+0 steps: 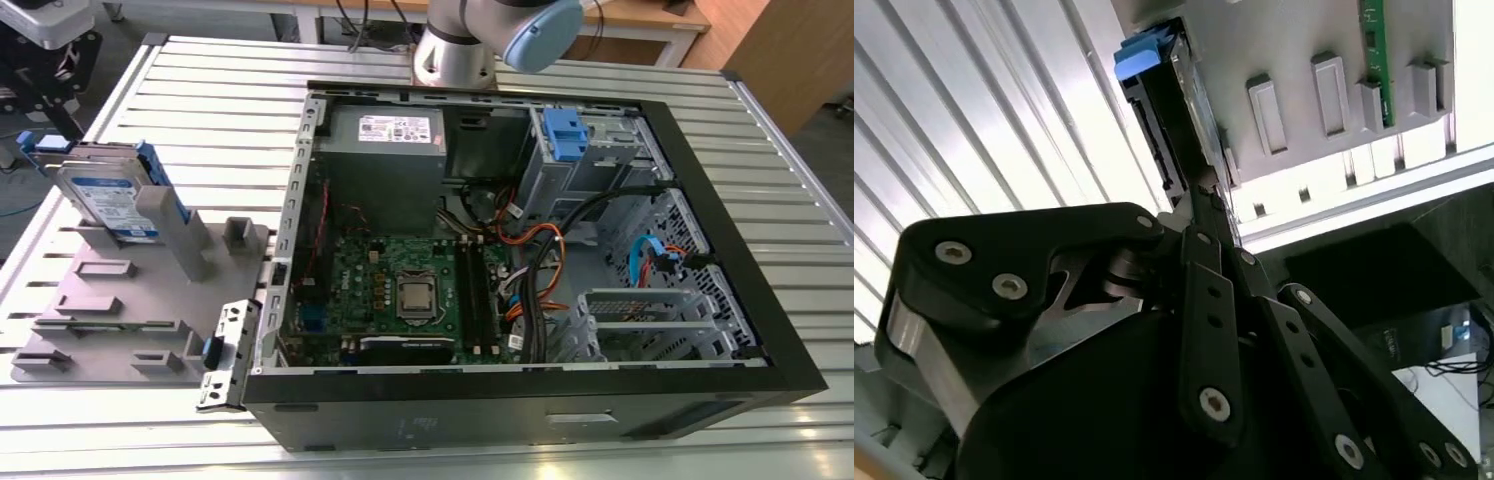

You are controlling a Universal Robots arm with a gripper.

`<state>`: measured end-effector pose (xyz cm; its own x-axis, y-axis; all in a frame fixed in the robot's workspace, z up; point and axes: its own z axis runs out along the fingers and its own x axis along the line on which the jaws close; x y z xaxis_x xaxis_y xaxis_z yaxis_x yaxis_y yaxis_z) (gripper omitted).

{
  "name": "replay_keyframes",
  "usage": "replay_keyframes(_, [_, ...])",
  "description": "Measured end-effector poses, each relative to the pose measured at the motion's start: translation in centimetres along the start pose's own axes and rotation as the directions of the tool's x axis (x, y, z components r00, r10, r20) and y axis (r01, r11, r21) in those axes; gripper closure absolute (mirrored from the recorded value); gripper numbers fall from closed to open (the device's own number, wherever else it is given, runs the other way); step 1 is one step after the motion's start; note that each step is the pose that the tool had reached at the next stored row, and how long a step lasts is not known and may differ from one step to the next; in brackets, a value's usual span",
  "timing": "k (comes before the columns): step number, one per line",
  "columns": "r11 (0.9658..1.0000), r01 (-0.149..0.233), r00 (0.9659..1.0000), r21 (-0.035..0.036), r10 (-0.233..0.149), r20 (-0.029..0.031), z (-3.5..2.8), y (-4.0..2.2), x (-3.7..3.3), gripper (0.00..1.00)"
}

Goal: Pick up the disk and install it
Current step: 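Pick up the disk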

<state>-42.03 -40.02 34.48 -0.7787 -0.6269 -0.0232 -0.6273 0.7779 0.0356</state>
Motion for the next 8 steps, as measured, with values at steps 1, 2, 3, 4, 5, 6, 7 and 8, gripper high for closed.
replay_keyframes(1, [0.9998,0.018,0.9998,-0.0003,-0.018,-0.0007,0.00,0.00,0.00,0.89])
replay_keyframes(2, [0.9994,0.036,0.9994,-0.0007,-0.036,-0.0014,0.00,0.00,0.00,0.89])
replay_keyframes(3, [0.9986,0.053,0.9986,-0.0010,-0.053,-0.0021,0.00,0.00,0.00,0.89])
replay_keyframes(4, [0.9975,0.071,0.9975,-0.0014,-0.071,-0.0028,0.00,0.00,0.00,0.89])
replay_keyframes(5, [0.9961,0.089,0.9961,-0.0017,-0.089,-0.0034,0.00,0.00,0.00,0.89])
replay_keyframes(6, [0.9942,0.108,0.9941,-0.0022,-0.108,-0.0041,0.00,0.00,0.00,0.89])
replay_keyframes(7, [0.9921,0.126,0.9921,-0.0026,-0.126,-0.0047,0.01,0.00,0.00,0.89])
replay_keyframes(8, [0.9896,0.144,0.9896,-0.0031,-0.144,-0.0055,0.00,0.00,0.00,0.89])
